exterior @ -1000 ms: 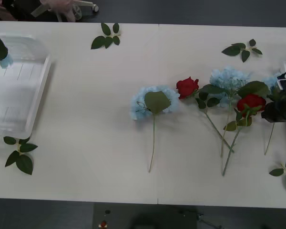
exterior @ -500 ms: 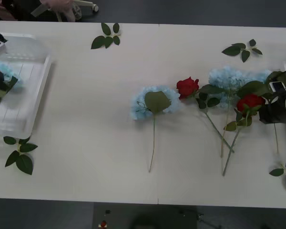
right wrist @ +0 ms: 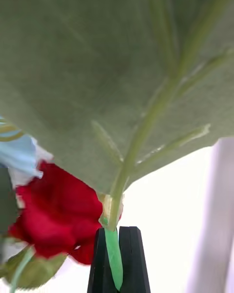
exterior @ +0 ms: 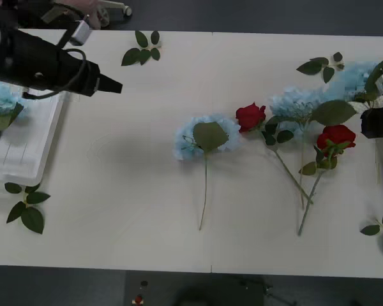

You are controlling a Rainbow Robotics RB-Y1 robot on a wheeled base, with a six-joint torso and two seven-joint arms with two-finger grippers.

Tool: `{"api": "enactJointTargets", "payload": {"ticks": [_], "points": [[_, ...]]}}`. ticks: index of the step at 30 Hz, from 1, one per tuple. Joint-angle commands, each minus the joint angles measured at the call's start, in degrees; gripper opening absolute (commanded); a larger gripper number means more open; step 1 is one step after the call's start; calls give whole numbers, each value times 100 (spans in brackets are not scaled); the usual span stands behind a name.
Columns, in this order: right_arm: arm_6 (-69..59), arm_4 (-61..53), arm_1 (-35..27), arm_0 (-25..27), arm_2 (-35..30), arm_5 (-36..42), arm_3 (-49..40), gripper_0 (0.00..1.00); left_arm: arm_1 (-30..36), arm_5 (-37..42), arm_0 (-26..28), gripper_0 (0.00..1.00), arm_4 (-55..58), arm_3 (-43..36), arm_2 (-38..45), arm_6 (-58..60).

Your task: Put the red flowers into the right box and the blue flowers into the left box

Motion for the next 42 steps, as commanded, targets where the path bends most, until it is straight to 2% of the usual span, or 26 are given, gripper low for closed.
{"api": "enactJointTargets", "payload": {"ticks": [1, 5, 7, 11, 15, 20, 24, 27, 33, 39, 40, 41, 42], "points": [[896, -614, -180, 696, -1378, 215, -532, 0, -597, -412, 940, 100, -496, -316, 866, -500], [1617, -1554, 66, 1417, -2336, 303, -1236, 0, -1344, -369, 1678, 100, -654, -527, 1903, -1502], [1960, -1941, 321, 1540, -2582, 303, -1447, 0, -1555, -210, 1863, 100, -478, -588, 2193, -1783], [2821, -2380, 813, 1540, -2881, 303, -1868, 0, -1669, 132, 2021, 100, 199, -729, 2457, -2257], [3313, -2697, 1191, 1505, -2899, 153, -2185, 0, -1643, 352, 2082, 100, 910, -1010, 2474, -2433], [3806, -3066, 1551, 1092, -2512, 56, -2519, 0, -1985, 220, 2162, 100, 620, -1722, 2193, -2337], [3929, -3321, 2000, 731, -2354, 13, -2528, 0, -2293, -175, 2188, 100, 295, -1783, 2017, -2337], [3885, -3136, 2571, 494, -2345, -23, -2510, 0, -2486, -641, 2021, 100, 40, -1766, 1718, -2319], [3832, -2714, 3538, 107, -2204, -49, -2185, 0, -3067, -1907, 1792, 100, -100, -1704, 980, -2222], [3806, -2354, 3889, -104, -1862, -295, -1895, 0, -3295, -1986, 1669, 98, -4, -1704, 901, -2187], [3806, -2363, 3880, -130, -1765, -383, -1842, 0, -3295, -1986, 1643, 56, 14, -1704, 892, -2187], [3806, -2372, 3872, -148, -1730, -427, -1824, 0, -3295, -1986, 1643, 31, 32, -1704, 883, -2187], [3806, -2380, 3854, -156, -1659, -488, -1798, 0, -3304, -1986, 1634, 0, 58, -1704, 866, -2178]]}}
